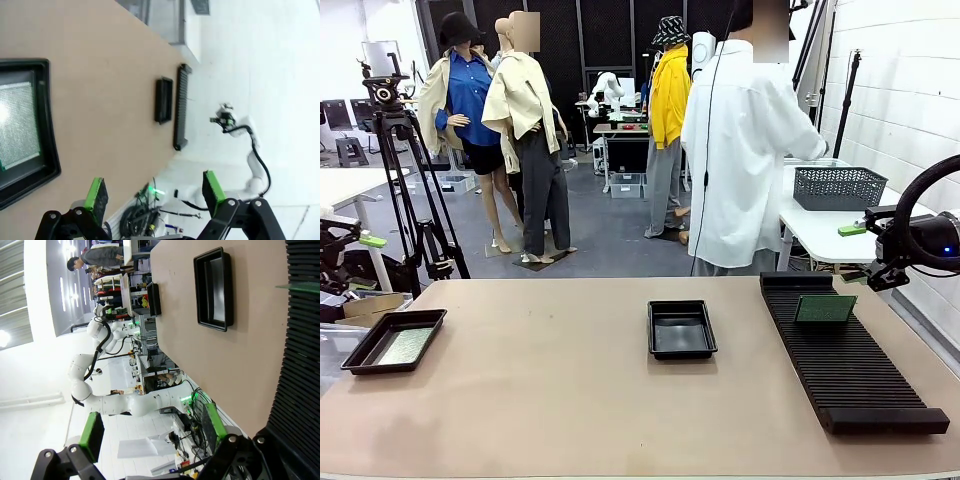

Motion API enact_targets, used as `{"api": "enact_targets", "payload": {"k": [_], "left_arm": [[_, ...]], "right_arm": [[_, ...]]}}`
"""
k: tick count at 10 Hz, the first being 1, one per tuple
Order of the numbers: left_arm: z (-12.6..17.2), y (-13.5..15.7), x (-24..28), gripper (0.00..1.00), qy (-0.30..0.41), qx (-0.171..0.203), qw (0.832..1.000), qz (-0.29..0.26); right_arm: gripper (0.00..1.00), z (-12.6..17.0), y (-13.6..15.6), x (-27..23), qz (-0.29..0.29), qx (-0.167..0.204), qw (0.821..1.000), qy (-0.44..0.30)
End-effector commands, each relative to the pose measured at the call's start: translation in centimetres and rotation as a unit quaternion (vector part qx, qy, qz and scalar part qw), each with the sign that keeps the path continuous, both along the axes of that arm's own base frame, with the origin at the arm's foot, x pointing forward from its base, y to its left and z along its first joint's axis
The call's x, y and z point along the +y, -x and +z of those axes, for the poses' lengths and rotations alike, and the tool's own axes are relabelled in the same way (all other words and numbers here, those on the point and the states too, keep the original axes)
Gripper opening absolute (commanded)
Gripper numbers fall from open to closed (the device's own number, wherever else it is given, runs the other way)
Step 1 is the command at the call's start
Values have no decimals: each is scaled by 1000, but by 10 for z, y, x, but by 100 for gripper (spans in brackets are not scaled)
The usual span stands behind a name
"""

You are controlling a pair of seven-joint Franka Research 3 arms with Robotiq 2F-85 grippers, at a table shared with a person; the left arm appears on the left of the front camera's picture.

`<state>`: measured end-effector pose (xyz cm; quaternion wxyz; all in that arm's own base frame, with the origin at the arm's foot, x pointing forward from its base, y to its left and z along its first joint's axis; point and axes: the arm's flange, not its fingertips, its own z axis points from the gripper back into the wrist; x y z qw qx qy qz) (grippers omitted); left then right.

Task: Inspect and transfer BCBs to ESD trays.
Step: Pick up the Blank PCB from the PCB Rack and place it in the right ESD tray.

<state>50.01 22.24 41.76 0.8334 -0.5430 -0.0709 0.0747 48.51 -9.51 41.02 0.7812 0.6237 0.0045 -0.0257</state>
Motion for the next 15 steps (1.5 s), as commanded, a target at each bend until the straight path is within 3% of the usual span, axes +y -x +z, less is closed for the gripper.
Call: {"api": "enact_targets", "payload": {"k": [1,3,5,7,9,12,15], "left_arm": [[-2,-1,18,100,60,-9,997,-44],[-3,9,20,100,73,-45,993,-82],[-5,10,20,100,82,-51,992,-79],[-6,11,21,100,104,-54,987,-114],[-7,10,19,100,87,-54,990,-98],[-8,12,14,100,91,-39,990,-102],[-8,12,14,100,91,-39,990,-102]], "right_arm": [[100,1,1,2,-6,7,1000,4],[100,1,1,2,-6,7,1000,4],[100,1,1,2,-6,7,1000,4],[100,1,1,2,-6,7,1000,4],[100,0,0,0,0,0,1000,0],[100,13,-3,10,63,-58,995,55],[100,29,-11,27,124,-112,977,136]]}}
